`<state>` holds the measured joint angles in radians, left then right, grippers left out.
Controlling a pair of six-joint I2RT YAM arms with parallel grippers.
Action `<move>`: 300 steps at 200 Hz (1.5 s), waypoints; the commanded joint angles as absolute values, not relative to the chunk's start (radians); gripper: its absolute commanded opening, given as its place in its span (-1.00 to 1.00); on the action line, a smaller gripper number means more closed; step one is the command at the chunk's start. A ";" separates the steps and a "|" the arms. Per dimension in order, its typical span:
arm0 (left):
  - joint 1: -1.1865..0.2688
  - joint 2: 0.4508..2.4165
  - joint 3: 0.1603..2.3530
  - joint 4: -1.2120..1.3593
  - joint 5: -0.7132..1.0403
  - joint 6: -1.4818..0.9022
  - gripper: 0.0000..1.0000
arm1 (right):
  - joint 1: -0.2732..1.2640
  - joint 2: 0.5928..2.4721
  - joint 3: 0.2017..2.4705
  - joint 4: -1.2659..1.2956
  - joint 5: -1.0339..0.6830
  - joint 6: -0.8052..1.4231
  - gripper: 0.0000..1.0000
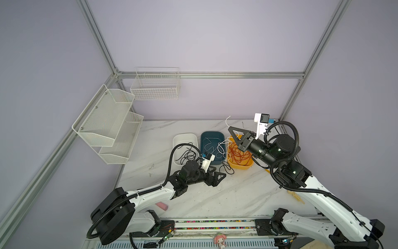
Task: Untangle the cables
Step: 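Grasp the black wire end in the tangle with the left gripper, then pull the black wire toward the robot with the left gripper while the right holds up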
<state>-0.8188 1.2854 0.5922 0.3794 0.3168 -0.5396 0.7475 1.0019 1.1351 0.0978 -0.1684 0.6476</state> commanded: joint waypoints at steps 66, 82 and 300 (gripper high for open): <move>-0.821 1.342 0.655 0.542 0.282 -0.608 0.78 | 0.761 0.996 1.148 0.158 -0.187 0.685 -1.00; -0.821 1.357 0.662 0.550 0.288 -0.613 0.68 | 0.762 0.994 1.149 0.158 -0.189 0.686 -1.00; -0.821 1.340 0.677 0.493 0.292 -0.586 -0.75 | 0.781 0.994 1.134 0.166 -0.163 0.689 -1.00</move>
<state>-0.8188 1.3785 0.5987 0.4839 0.2844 -0.6071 0.7738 1.0019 1.1347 0.1211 -0.1749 0.6773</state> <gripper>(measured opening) 0.153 0.041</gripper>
